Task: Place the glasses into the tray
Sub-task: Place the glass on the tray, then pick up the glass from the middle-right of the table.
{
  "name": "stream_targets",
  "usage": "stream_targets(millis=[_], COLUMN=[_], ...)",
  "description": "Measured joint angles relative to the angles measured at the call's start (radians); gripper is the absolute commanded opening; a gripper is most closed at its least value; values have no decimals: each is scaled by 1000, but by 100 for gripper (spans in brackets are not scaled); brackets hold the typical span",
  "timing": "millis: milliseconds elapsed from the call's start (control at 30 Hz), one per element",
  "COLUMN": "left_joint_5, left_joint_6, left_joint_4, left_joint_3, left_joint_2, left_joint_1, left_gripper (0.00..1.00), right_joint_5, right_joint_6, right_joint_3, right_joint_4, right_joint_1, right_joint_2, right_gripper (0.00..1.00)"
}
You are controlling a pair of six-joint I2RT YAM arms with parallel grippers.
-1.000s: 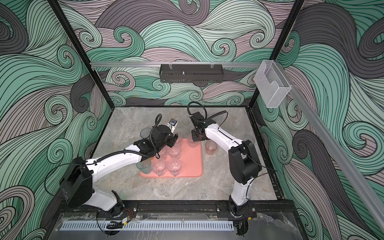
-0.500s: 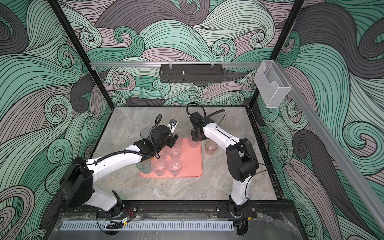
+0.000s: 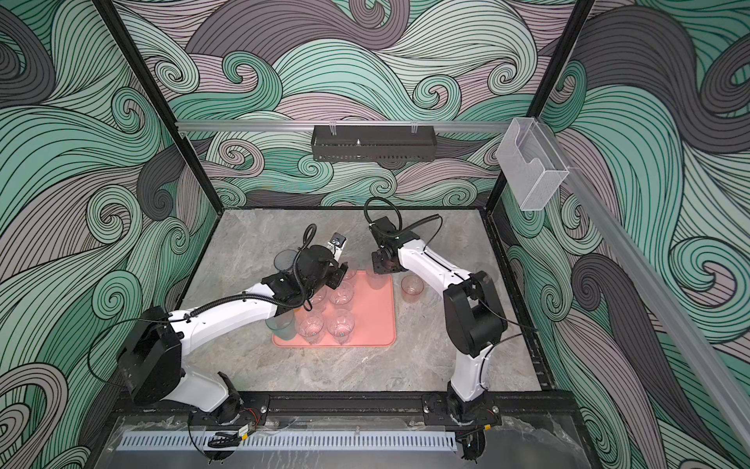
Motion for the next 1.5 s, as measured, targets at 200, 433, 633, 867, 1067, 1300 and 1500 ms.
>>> stream_targets(millis=[200,433,633,867,1067,1300,1500], left_joint_5=[-2,8,100,168,152,142,124], left_joint_6=[0,-25,-57,-74,-87,-95,-96], left_joint_4=[-1,-69,-76,-77,-76,-74,-72], left_joint_3=[0,49,76,71,49,45,44], left_joint_2=[0,9,9,29,29,29,29], left_joint_1=[0,0,-26,-87,-100,-101,-101], left_gripper=[62,61,61,61,61,61,61], right_joint_5=[-20,19,151,248,307,294,283], right_joint_6=[8,-6,2,58,67,59,53], right_joint_3=[0,-6,-98,-169,-216,-195,-179], right_joint_4=[2,-24,-37,-36,-21,42,79], right_joint_1=[-2,-25,-178,-452,-546,-588,-602], right_joint_2=[-7,-166,-370,-308,-264,-153,-45], right_gripper=[37,50,57,63,64,63,59])
